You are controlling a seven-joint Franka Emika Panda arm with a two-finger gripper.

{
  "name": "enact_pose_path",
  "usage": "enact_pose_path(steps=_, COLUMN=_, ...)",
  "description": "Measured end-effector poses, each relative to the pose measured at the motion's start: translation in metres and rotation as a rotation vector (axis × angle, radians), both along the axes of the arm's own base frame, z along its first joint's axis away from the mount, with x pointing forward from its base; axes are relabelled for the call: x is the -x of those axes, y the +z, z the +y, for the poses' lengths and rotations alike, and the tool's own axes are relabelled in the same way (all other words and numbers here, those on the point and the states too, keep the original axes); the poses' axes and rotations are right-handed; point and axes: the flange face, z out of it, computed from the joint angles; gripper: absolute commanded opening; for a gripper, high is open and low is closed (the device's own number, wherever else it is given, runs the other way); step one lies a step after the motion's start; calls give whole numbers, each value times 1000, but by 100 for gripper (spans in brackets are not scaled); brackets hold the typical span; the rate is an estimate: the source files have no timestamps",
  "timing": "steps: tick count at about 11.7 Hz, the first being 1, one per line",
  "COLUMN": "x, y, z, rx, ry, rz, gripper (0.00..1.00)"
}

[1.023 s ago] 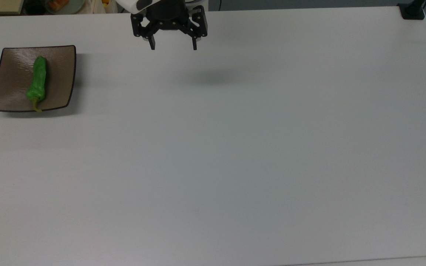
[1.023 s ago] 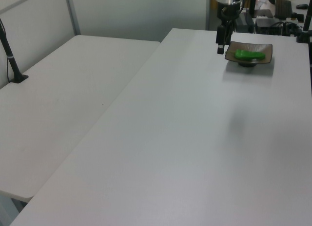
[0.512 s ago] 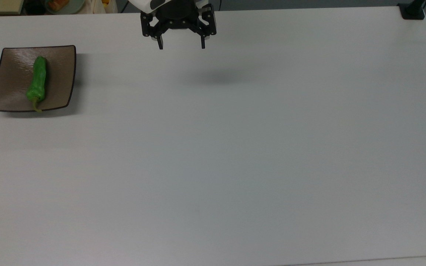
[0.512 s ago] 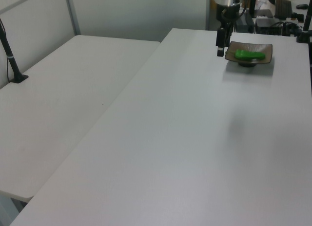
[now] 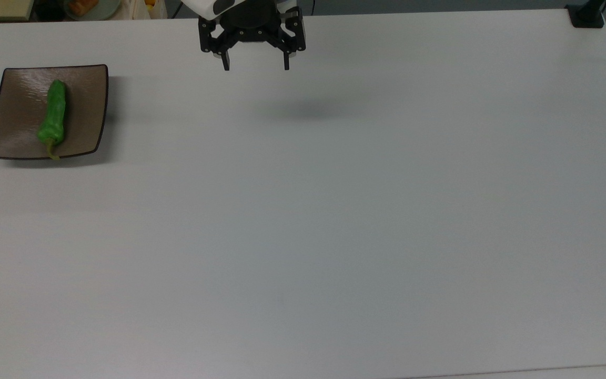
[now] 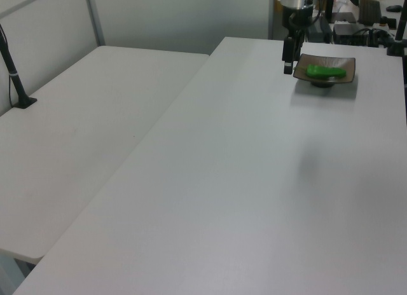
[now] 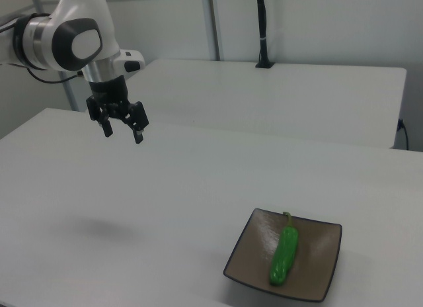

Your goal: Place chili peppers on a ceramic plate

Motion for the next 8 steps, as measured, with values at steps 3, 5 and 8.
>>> enact_pose_path(steps=3, x=0, y=0, z=0, rx=7, ry=2, rz=-1, gripper=100)
enact_pose_path(steps=5, x=0, y=0, z=1, rx=8, ry=4, rz=-1, gripper=100)
enact_pose_path(steps=8, x=0, y=0, z=0, rx=8, ry=2, rz=-1, gripper=100)
